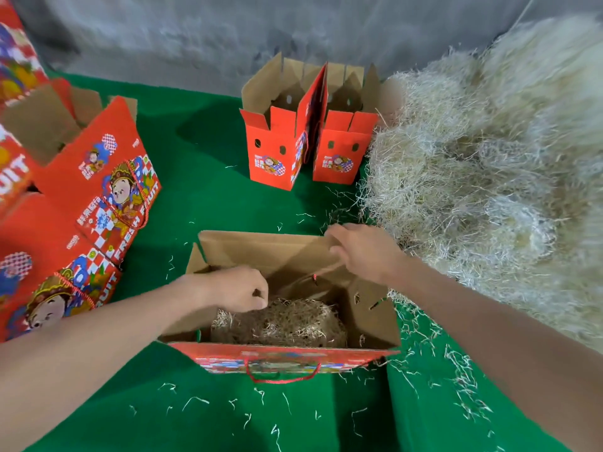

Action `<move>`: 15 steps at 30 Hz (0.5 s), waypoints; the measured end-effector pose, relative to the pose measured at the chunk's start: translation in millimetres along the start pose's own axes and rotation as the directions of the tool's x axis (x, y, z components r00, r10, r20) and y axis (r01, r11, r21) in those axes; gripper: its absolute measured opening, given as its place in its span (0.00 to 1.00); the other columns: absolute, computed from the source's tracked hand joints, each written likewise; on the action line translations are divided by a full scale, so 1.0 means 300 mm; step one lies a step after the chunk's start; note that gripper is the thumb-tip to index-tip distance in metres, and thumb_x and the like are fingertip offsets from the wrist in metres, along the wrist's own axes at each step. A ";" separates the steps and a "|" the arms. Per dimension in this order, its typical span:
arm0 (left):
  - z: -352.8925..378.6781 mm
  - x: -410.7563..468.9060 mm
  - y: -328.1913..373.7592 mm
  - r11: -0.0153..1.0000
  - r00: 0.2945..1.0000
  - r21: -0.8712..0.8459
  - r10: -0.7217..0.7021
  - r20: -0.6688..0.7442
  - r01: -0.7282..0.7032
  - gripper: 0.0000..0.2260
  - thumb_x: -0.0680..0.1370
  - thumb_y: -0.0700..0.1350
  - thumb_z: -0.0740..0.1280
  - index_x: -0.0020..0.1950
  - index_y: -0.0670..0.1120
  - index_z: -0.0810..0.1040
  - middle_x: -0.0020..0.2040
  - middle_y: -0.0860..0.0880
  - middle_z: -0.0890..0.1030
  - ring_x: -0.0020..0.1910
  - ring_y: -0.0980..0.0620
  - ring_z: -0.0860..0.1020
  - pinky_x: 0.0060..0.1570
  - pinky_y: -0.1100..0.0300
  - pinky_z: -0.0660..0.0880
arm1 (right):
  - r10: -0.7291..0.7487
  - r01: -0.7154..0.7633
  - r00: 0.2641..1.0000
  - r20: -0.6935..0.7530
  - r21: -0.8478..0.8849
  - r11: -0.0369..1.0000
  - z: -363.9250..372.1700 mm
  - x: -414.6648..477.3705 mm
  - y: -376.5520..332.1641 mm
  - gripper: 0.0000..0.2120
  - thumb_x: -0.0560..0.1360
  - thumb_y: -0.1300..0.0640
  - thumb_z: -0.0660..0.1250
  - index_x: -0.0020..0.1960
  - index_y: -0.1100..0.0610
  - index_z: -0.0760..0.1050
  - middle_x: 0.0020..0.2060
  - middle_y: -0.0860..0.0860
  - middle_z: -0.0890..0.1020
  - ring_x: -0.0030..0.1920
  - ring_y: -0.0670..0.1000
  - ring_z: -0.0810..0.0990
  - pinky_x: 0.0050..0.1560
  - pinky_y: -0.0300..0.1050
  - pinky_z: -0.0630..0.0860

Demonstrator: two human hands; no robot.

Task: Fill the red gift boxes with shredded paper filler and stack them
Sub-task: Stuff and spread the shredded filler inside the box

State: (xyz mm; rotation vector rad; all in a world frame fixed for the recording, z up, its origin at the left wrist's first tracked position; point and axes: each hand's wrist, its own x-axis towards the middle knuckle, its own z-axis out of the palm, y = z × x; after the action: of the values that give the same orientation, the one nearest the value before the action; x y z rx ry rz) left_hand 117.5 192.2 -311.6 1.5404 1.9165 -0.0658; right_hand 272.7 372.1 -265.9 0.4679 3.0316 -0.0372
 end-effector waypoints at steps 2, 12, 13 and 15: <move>-0.026 -0.035 0.013 1.000 0.997 -0.017 0.008 -0.072 -0.010 0.11 0.79 0.47 0.62 0.49 0.45 0.82 0.51 0.53 0.83 0.49 0.55 0.79 0.50 0.64 0.71 | 0.031 -0.030 0.996 0.083 -0.017 0.999 0.001 0.024 0.008 0.10 0.81 0.52 0.54 0.51 0.57 0.67 0.42 0.54 0.78 0.42 0.56 0.78 0.39 0.48 0.73; -0.126 -0.170 -0.015 0.932 0.674 -0.082 -0.314 -0.669 0.352 0.08 0.77 0.50 0.63 0.51 0.51 0.81 0.55 0.51 0.80 0.57 0.49 0.76 0.59 0.57 0.68 | 0.297 -0.297 0.954 0.048 0.308 0.904 -0.019 0.116 -0.056 0.15 0.78 0.57 0.58 0.34 0.57 0.63 0.38 0.56 0.75 0.42 0.57 0.76 0.42 0.47 0.71; -0.116 -0.173 -0.014 0.917 0.616 -0.168 -0.370 -0.696 0.362 0.11 0.77 0.50 0.64 0.57 0.51 0.79 0.64 0.49 0.75 0.65 0.48 0.70 0.65 0.54 0.63 | 0.286 -0.285 0.957 0.054 0.373 0.883 -0.026 0.125 -0.066 0.14 0.78 0.58 0.58 0.34 0.57 0.65 0.38 0.57 0.74 0.42 0.57 0.76 0.41 0.47 0.69; -0.084 -0.180 0.010 0.855 0.581 -0.442 -0.512 -0.632 0.272 0.21 0.76 0.52 0.65 0.68 0.51 0.70 0.75 0.47 0.58 0.74 0.47 0.55 0.71 0.52 0.54 | 0.199 -0.239 0.971 0.133 0.508 0.828 -0.036 0.130 -0.088 0.08 0.77 0.57 0.60 0.50 0.61 0.75 0.46 0.59 0.78 0.47 0.58 0.78 0.43 0.46 0.71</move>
State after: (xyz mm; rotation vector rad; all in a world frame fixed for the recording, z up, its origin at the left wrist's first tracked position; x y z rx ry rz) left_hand 112.7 158.2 -262.9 0.9342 2.7253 0.7434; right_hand 226.8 358.9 -257.8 0.8259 2.8363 -0.8619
